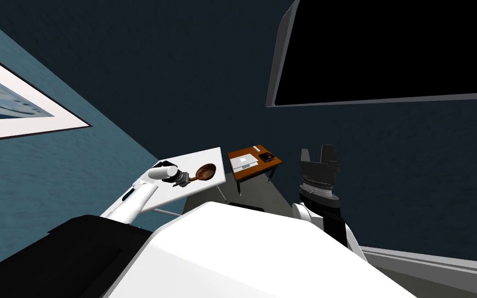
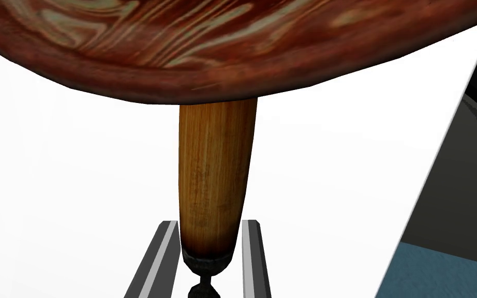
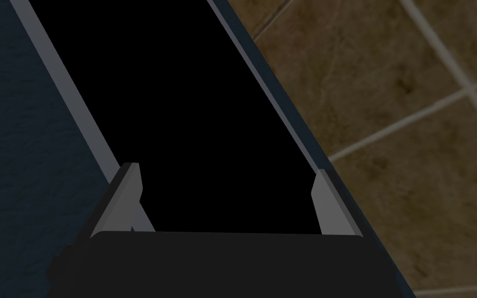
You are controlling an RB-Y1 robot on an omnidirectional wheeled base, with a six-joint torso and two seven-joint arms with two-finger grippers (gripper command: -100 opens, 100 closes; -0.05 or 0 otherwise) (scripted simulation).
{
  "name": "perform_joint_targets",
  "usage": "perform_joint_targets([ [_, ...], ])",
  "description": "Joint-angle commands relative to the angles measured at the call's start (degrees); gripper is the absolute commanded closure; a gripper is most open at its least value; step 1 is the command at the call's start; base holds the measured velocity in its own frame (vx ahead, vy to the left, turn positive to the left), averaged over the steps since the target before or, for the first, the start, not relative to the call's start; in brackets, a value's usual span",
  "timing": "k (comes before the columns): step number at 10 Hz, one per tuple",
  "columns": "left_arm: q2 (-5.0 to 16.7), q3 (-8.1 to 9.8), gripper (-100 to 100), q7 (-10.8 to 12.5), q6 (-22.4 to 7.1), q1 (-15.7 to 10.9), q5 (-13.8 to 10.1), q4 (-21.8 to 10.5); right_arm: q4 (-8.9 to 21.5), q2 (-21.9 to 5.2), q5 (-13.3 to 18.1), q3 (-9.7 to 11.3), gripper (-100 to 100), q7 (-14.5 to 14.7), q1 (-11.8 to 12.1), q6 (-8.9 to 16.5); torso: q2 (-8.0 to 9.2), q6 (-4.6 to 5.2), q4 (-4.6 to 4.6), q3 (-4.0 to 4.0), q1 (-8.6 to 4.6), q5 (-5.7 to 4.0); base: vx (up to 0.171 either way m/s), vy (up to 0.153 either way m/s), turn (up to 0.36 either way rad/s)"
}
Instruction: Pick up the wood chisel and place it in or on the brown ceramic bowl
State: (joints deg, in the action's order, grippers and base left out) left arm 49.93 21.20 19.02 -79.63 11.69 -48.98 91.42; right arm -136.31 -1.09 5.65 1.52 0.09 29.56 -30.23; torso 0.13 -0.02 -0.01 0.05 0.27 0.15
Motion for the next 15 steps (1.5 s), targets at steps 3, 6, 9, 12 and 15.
perform_joint_targets([
  [3, 0.9, -1.6, 100, 4.7, -0.4, 1.2, -0.4, 3.7, 0.0, 0.0, 0.0, 0.0, 0, 0.0, 0.0, 0.0, 0.05, 0.03, 0.01, 0.03, -0.01, 0.0, -0.033, 0.044, -0.031],
  [6, 1.5, -2.74, 100, 7.2, -0.7, 1.8, -0.6, 6.0, 0.0, 0.0, 0.0, 0.0, 0, 0.0, 0.0, 0.0, 0.07, 0.04, 0.03, 0.05, -0.03, -0.02, -0.032, 0.045, -0.026],
  [9, 4.8, -0.56, 100, 9.0, -2.9, 1.6, -0.5, 6.4, 0.0, 0.0, 0.0, 0.0, 0, 0.0, 0.0, 0.0, 0.01, 0.06, 0.04, 0.02, -0.32, -0.12, -0.036, -0.029, -0.067],
  [12, 7.8, 1.43, 100, 10.3, -5.0, 1.4, -0.7, 6.8, 0.0, 0.0, 0.0, 0.0, 0, 0.0, 0.0, 0.0, 0.13, 0.05, 0.1, 0.11, -0.56, -0.22, -0.049, -0.056, -0.063],
  [15, 10.8, 3.55, 100, 11.7, -7.3, 1.3, -0.9, 7.3, 0.0, 0.0, 0.0, 0.0, 0, 0.0, 0.0, 0.0, 0.14, 0.04, 0.12, 0.13, -0.6, -0.26, -0.035, -0.05, -0.056],
])
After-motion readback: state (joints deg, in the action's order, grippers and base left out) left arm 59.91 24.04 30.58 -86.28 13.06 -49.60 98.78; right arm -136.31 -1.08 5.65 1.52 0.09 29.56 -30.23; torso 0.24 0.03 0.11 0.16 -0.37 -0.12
